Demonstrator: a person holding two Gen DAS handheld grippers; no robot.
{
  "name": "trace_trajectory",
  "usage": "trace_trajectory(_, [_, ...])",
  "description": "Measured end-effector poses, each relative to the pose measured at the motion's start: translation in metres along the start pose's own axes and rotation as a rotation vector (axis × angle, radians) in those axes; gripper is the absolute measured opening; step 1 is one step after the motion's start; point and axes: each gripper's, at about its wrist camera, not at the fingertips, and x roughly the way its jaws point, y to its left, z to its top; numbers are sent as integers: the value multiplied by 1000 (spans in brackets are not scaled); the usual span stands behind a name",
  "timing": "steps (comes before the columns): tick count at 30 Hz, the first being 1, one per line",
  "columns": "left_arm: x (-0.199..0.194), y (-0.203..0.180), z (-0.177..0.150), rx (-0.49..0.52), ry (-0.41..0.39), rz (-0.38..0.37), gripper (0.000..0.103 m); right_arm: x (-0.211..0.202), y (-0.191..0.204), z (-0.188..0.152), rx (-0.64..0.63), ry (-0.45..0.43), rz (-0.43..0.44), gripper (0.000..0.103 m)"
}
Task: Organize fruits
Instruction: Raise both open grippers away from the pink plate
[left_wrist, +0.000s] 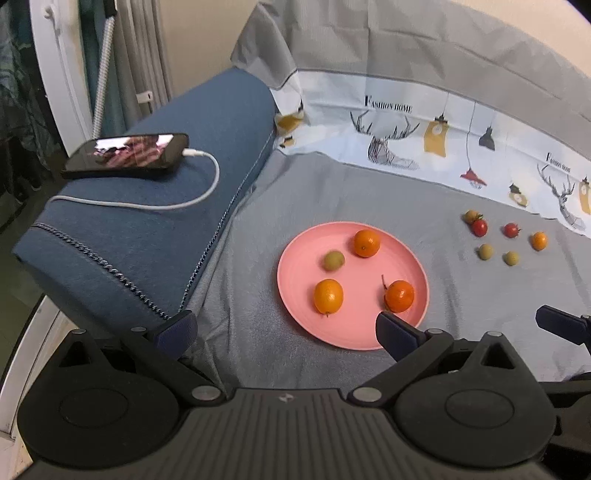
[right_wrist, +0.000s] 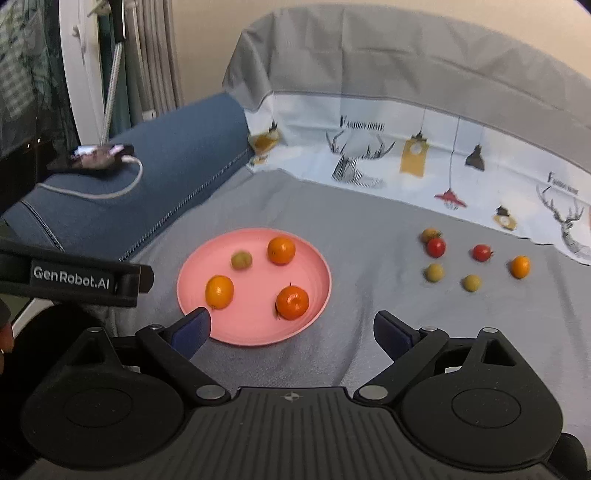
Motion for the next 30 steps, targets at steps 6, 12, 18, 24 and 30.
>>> trace_trajectory(6, [-30, -4, -6, 8, -61, -2, 103, -29, 1, -2, 10, -62, 1, 100])
trace_trajectory(12, [-52, -7, -13, 15, -94, -9, 103, -50, 0, -5, 24, -92, 4, 102])
trace_trajectory(18, [-68, -8, -17, 18, -126, -13, 103, -64, 1, -7, 26, -116, -11, 102])
trace_trajectory(24, [-70, -9, -18, 12, -124, -11, 103, -66, -3, -10, 37, -119, -16, 102])
trace_trajectory(30, [-63, -10, -18, 20, -101, -4, 103, -58, -5, -12, 55, -98, -7, 102])
